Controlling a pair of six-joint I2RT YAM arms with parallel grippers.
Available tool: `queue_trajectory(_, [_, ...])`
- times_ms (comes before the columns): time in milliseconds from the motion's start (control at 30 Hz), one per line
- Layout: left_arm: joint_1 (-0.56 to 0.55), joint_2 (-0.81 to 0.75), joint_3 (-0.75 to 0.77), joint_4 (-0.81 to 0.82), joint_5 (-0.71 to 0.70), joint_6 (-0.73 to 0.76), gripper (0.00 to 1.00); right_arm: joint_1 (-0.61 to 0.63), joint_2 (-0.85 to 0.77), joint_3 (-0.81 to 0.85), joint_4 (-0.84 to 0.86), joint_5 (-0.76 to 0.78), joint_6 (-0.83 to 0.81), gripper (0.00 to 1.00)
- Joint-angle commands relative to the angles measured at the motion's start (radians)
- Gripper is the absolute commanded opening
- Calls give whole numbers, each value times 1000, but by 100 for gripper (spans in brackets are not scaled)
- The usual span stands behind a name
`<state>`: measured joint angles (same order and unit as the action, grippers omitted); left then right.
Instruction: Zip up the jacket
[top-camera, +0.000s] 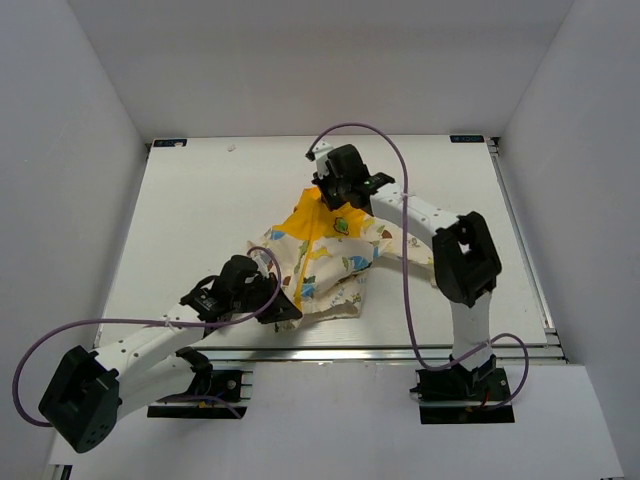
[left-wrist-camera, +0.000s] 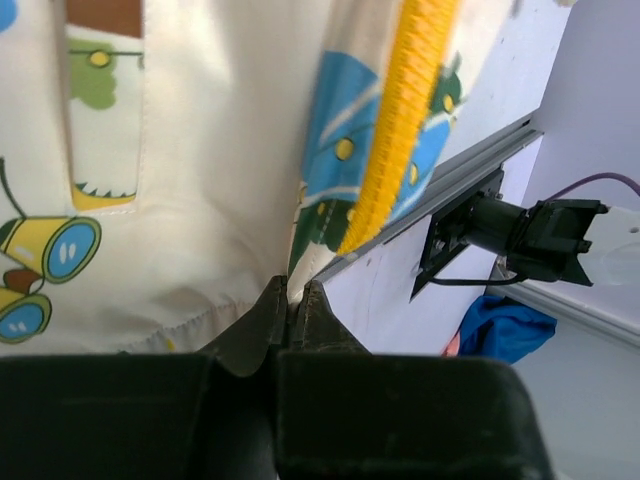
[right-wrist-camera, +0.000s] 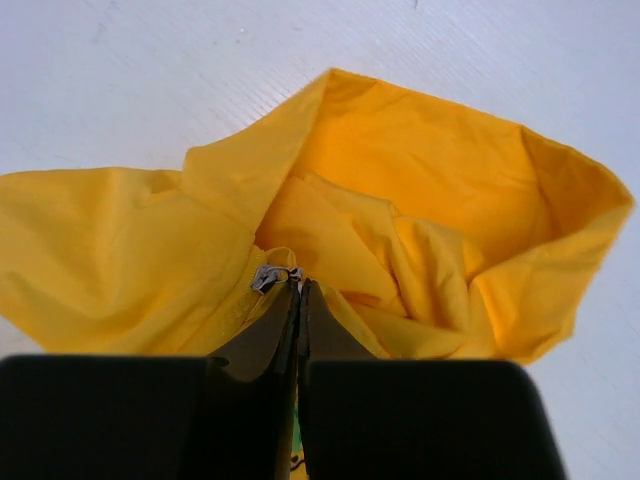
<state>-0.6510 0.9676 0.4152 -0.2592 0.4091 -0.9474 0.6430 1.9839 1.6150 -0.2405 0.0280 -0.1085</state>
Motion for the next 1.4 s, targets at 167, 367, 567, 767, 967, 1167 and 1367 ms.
queue_trajectory(167, [-21,31,-56,-94,157,15,0,-123,193,319,141,78,-19,0])
queue_trajectory(367, [-22,117,118,-230,96,134,83,-121,-26,82,165,-132,-31,32])
queue_trajectory(567, [-21,83,295,-440,-4,205,98,-123,-284,-152,-21,-145,67,89])
queue_trajectory(767, [-16,-50,349,-537,-286,110,98,-112,-559,-502,-21,-267,260,89])
queue_trajectory(967, [45,177,359,-174,-338,159,98,-46,-538,-658,119,-459,391,89])
queue_trajectory(1167, [152,436,461,-26,-303,220,98,-45,-384,-684,201,-508,455,89])
queue_trajectory(1367, [312,641,438,99,-159,245,98,-88,-310,-730,140,-332,486,89])
